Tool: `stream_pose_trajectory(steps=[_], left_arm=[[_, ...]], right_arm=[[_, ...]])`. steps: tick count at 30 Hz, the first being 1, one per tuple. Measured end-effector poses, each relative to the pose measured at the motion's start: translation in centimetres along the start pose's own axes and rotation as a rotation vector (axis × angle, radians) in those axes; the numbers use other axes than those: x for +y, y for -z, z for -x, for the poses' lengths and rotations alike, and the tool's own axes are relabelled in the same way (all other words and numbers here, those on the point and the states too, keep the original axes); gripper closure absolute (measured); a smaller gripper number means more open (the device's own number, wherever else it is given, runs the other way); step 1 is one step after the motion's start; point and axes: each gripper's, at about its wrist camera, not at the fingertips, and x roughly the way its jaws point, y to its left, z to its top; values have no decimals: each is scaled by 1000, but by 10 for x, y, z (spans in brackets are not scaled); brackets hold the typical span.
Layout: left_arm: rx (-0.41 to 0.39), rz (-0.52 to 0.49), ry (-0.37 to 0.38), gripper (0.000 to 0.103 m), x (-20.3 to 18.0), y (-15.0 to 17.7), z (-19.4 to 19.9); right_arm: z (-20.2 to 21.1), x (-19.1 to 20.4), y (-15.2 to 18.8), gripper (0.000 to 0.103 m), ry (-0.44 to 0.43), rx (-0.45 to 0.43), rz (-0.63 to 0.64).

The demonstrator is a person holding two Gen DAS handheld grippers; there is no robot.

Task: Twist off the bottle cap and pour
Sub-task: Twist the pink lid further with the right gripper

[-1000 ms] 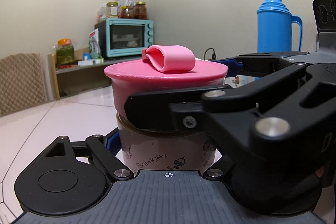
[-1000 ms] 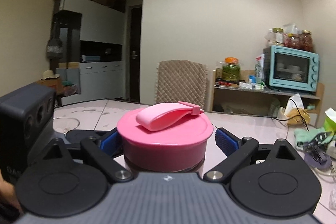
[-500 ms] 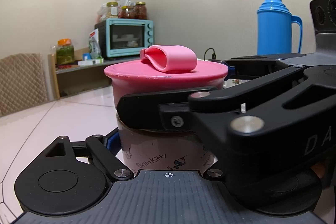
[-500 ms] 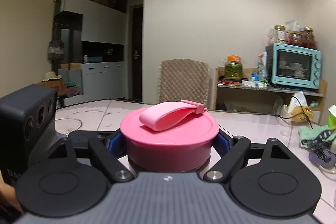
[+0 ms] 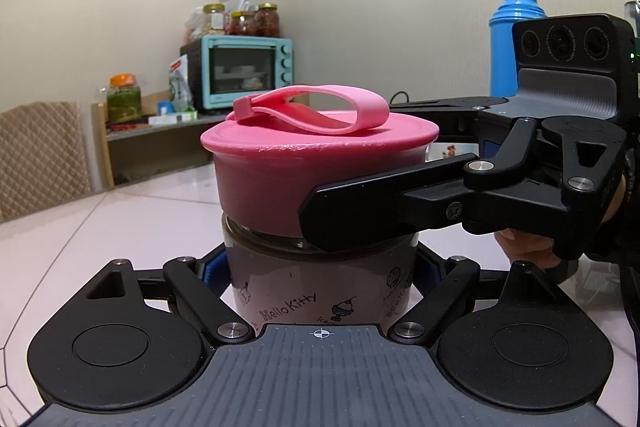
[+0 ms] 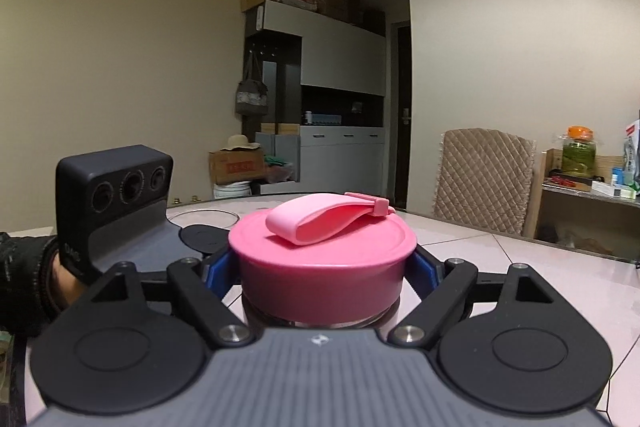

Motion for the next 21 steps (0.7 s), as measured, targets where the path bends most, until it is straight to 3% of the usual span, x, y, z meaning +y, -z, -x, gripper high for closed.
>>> stream_pose_trajectory(steps=[3, 6, 13, 21], left_arm=[[0, 0, 0, 13, 0, 0, 0], [0, 0, 0, 13, 0, 0, 1], [0, 0, 0, 13, 0, 0, 1], [0, 0, 0, 13, 0, 1, 1]], right_arm=[[1, 3, -3, 18, 14, 3, 3], [3, 11, -7, 3, 46, 14, 6], [11, 34, -13, 3, 195, 18, -49], [4, 40, -13, 3, 280, 17, -138]])
